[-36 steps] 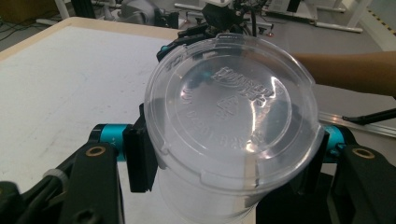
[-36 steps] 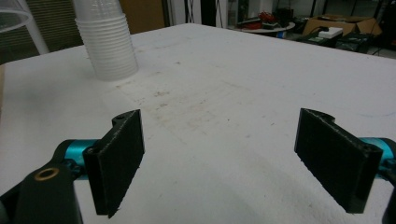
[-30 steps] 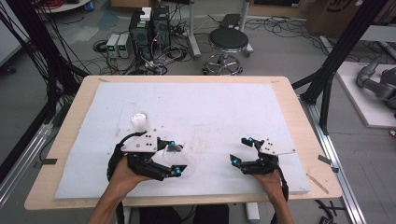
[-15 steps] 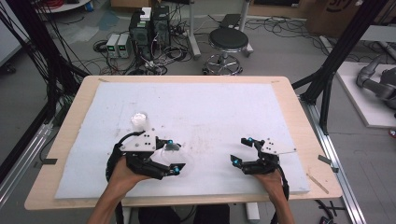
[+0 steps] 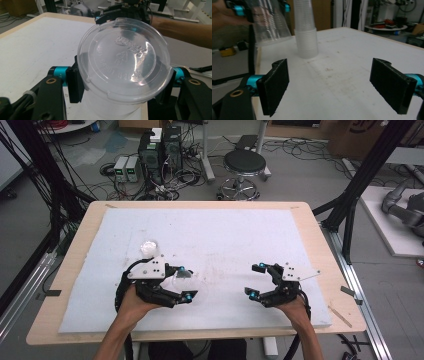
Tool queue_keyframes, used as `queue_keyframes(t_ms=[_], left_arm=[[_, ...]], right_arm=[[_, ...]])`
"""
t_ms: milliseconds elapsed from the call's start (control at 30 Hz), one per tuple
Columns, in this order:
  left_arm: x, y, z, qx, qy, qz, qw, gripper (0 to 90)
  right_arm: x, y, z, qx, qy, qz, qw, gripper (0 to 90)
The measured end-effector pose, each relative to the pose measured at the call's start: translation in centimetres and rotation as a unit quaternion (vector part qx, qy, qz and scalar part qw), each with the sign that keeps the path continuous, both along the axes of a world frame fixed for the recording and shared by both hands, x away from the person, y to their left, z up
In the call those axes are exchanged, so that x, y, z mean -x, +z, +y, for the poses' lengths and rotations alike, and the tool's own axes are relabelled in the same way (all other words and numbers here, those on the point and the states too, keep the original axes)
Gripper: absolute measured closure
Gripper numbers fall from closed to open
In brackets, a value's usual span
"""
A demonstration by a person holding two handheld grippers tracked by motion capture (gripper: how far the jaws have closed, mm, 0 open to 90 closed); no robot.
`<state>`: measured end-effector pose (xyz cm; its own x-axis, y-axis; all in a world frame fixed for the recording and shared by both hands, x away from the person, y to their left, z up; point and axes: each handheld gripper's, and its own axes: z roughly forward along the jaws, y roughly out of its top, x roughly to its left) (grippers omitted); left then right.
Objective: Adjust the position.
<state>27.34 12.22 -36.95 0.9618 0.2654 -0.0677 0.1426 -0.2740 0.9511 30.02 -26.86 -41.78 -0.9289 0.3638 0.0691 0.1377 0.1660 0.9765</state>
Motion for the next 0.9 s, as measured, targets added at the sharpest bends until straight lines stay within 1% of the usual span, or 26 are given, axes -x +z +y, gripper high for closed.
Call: queue_keyframes(t_ms=[67, 133, 267, 367, 433, 567, 600, 633, 733, 800, 833, 867, 900], left_arm=[[-0.1, -0.2, 0.1, 0.012, -0.002, 0.000, 0.9999, 38.3], [-0.2, -0.3, 0.2, 0.026, -0.004, 0.000, 0.9997, 38.3], [-0.4, -0.5, 0.3, 0.044, -0.004, 0.000, 0.9990, 38.3], [-0.5, -0.7, 0.4, 0.050, -0.004, -0.001, 0.9988, 38.3], [-0.6, -0.8, 0.3, 0.055, -0.005, -0.002, 0.9984, 38.3], [-0.8, -1.0, -0.1, 0.058, -0.012, -0.003, 0.9982, 38.3], [-0.8, -1.1, -0.2, 0.062, -0.013, -0.003, 0.9980, 38.3], [-0.9, -1.2, -0.4, 0.068, -0.018, 0.000, 0.9975, 38.3], [-1.1, -1.3, -0.8, 0.079, -0.025, 0.001, 0.9966, 38.3], [-1.2, -1.5, -1.1, 0.094, -0.029, 0.005, 0.9952, 38.3], [-1.2, -1.5, -1.2, 0.096, -0.030, 0.004, 0.9949, 38.3], [-1.3, -1.5, -1.3, 0.100, -0.032, 0.003, 0.9944, 38.3], [-1.3, -1.5, -1.4, 0.110, -0.035, 0.004, 0.9934, 38.3]], right_arm=[[0.0, 0.7, 0.5, -0.002, 0.021, -0.004, 0.9998, 15.9], [-0.1, 1.1, 1.0, -0.001, 0.040, -0.003, 0.9992, 15.9], [-0.2, 1.7, 2.5, 0.010, 0.075, -0.001, 0.9971, 15.9], [-0.4, 2.0, 3.5, 0.017, 0.095, 0.000, 0.9954, 15.9], [-0.5, 2.2, 4.0, 0.017, 0.105, 0.002, 0.9944, 15.9], [-0.7, 2.6, 4.9, 0.015, 0.123, 0.001, 0.9923, 15.9], [-0.7, 2.7, 5.1, 0.015, 0.129, 0.002, 0.9916, 15.9], [-0.7, 2.7, 5.4, 0.014, 0.134, 0.001, 0.9909, 15.9], [-0.7, 2.9, 6.1, 0.017, 0.149, 0.001, 0.9887, 15.9], [-0.8, 3.0, 6.5, 0.014, 0.158, 0.001, 0.9874, 15.9], [-0.8, 3.0, 6.8, 0.012, 0.162, -0.002, 0.9867, 15.9], [-0.8, 2.9, 6.9, 0.011, 0.164, 0.001, 0.9864, 15.9], [-0.8, 2.9, 7.1, 0.010, 0.166, 0.001, 0.9860, 15.9]])
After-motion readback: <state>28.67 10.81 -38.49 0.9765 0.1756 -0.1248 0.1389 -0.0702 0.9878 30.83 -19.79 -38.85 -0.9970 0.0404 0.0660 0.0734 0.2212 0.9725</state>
